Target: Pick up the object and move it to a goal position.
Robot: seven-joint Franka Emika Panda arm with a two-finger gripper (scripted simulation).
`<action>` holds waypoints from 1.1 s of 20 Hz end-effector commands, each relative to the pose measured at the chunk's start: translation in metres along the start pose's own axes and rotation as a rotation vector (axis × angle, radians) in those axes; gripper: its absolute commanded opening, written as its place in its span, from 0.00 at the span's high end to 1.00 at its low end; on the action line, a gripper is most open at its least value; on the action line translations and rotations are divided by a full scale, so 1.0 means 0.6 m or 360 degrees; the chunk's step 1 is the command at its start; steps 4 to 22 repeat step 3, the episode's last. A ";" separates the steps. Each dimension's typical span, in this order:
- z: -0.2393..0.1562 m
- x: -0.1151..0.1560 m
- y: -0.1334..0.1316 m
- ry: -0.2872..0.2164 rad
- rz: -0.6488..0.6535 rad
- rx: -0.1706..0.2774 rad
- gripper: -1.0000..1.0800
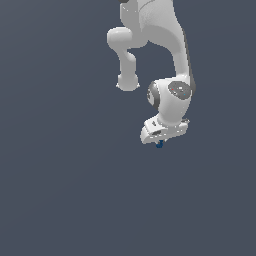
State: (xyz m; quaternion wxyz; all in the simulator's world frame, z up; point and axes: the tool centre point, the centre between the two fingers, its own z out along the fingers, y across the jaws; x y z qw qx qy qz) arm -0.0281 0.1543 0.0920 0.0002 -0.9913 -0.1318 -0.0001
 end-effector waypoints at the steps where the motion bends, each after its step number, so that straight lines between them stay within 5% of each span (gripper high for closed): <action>1: -0.002 0.005 -0.007 0.0000 0.0003 -0.0001 1.00; 22: -0.002 0.006 -0.008 0.0000 0.0003 -0.0001 1.00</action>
